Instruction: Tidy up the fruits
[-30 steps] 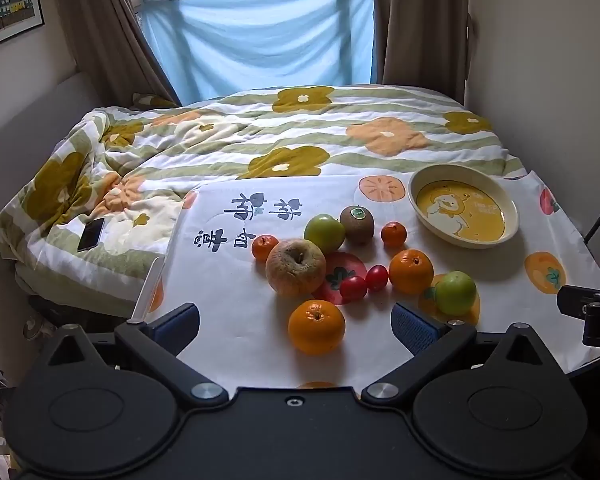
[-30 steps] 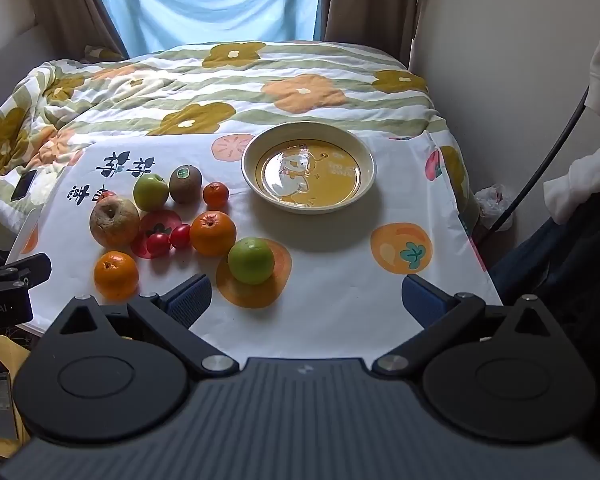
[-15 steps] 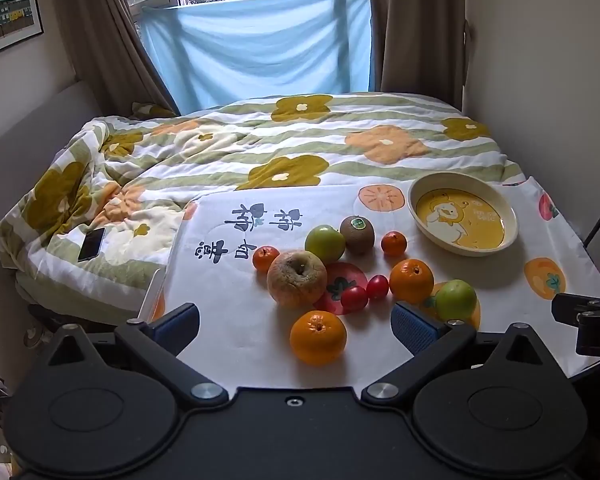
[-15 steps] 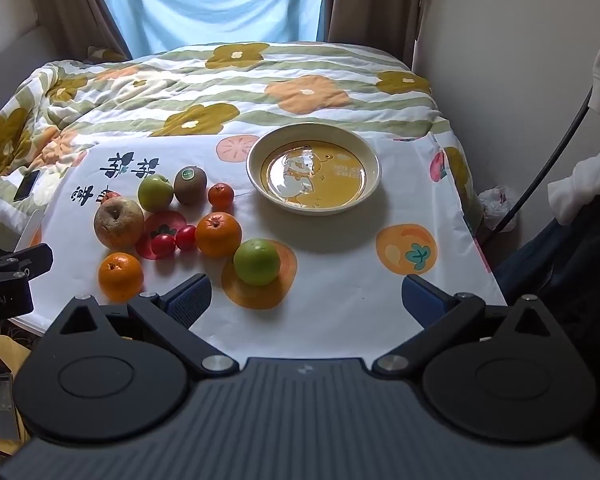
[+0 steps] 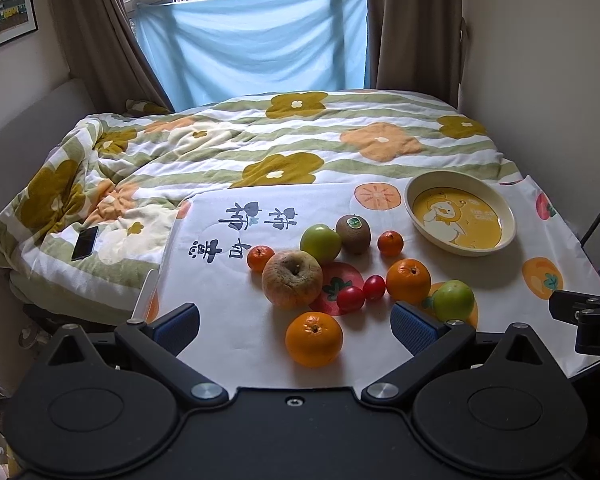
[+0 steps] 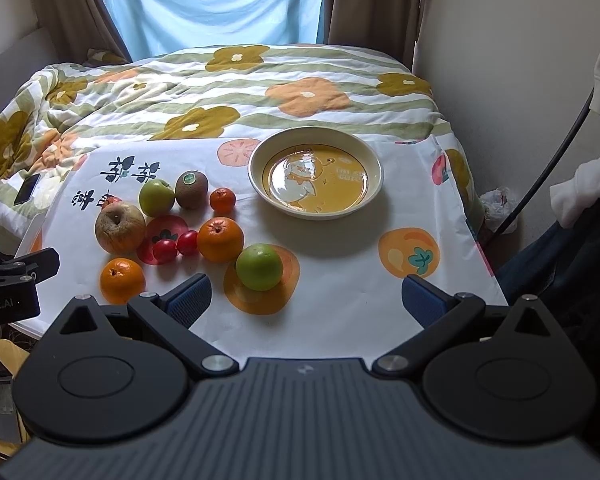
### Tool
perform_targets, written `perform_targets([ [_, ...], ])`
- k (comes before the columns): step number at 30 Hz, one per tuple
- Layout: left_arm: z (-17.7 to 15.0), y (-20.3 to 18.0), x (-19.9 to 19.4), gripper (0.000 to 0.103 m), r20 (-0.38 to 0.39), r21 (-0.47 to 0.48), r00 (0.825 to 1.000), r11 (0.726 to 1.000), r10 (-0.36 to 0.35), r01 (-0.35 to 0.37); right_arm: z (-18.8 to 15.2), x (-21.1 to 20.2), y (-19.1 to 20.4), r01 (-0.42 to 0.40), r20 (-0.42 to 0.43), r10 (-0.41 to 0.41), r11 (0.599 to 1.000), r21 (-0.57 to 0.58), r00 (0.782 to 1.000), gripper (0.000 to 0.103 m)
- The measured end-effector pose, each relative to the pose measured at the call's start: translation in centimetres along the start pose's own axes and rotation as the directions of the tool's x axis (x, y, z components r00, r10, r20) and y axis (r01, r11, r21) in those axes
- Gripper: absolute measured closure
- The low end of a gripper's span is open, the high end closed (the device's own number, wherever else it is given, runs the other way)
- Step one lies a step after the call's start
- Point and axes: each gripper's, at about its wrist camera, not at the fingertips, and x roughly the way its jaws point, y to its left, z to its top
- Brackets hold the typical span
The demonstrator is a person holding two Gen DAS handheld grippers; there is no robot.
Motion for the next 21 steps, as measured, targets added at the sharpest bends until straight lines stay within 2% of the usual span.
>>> perform_targets([
  [21,-0.08,-0.36,0.68,0.0,-0.009,0.003,1.0,1.0,-0.004,0.004,-0.06,0.14,-0.11,-0.006,0.001,0.006,1.0,0.003,1.0,0.0],
])
